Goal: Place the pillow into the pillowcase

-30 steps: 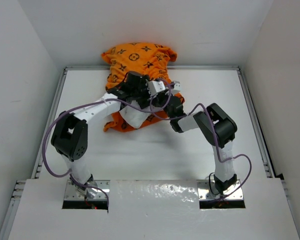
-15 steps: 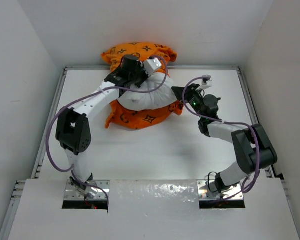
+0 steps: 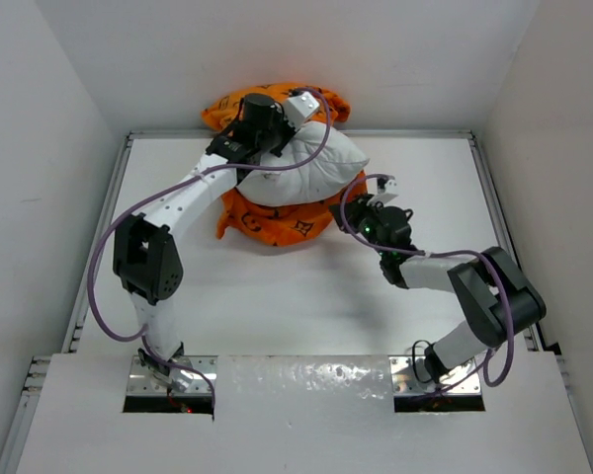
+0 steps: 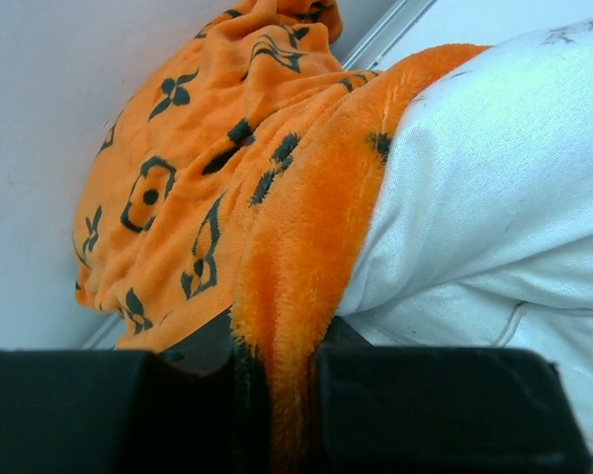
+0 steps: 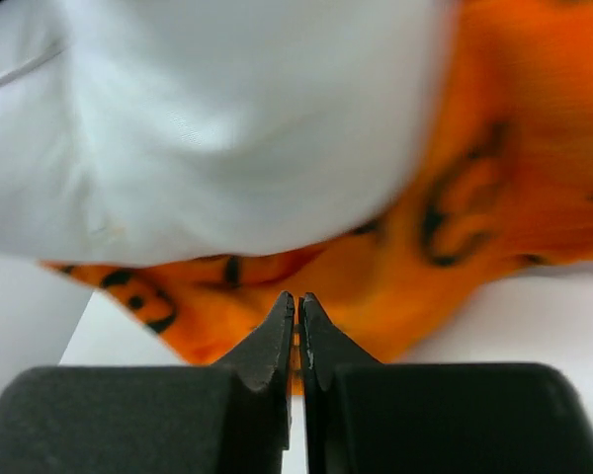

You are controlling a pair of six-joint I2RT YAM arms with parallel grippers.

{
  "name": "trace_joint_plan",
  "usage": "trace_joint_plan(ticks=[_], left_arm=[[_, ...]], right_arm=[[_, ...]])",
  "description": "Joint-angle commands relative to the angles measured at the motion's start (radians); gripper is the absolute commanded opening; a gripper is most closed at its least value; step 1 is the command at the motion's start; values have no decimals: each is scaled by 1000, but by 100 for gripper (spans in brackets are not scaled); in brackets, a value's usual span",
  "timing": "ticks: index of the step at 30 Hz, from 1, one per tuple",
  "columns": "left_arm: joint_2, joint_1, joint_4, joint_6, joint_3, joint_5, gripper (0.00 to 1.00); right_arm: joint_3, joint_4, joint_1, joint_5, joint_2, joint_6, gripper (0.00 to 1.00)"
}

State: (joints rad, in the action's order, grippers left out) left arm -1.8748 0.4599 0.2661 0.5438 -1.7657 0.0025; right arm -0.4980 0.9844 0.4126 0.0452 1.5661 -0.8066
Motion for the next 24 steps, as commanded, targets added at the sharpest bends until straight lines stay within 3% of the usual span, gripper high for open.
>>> trace_joint_plan(ticks=[1, 3, 6, 11, 15, 19, 22, 23, 24], left_arm=[[-12, -15, -222, -5, -64, -125, 0], [-14, -10, -234, -11, -63, -124, 0], [-7, -4, -248, -8, -48, -128, 0], [2, 0, -284, -5, -29, -130, 0], [0, 0, -277, -11, -32, -121, 0], [2, 0, -269, -22, -34, -116, 0], [2, 0, -268, -25, -28, -102, 0], [2, 0, -268, -27, -28, -101, 0], [0, -1, -269, -30, -29, -101, 0]], right_arm=[[-72, -44, 95, -77, -6, 48, 5], [-123, 14, 98, -73, 101, -72, 12], [-168, -47, 98, -210, 189, -235, 15], [-243, -90, 100, -205, 271, -247, 10], [-330, -23, 106, -154, 372, -269, 15], [-436, -165, 109, -205, 420, -246, 17], [-456, -168, 111, -217, 439, -243, 24], [-474, -187, 111, -220, 442, -243, 28], [-485, -223, 112, -225, 446, -252, 39]])
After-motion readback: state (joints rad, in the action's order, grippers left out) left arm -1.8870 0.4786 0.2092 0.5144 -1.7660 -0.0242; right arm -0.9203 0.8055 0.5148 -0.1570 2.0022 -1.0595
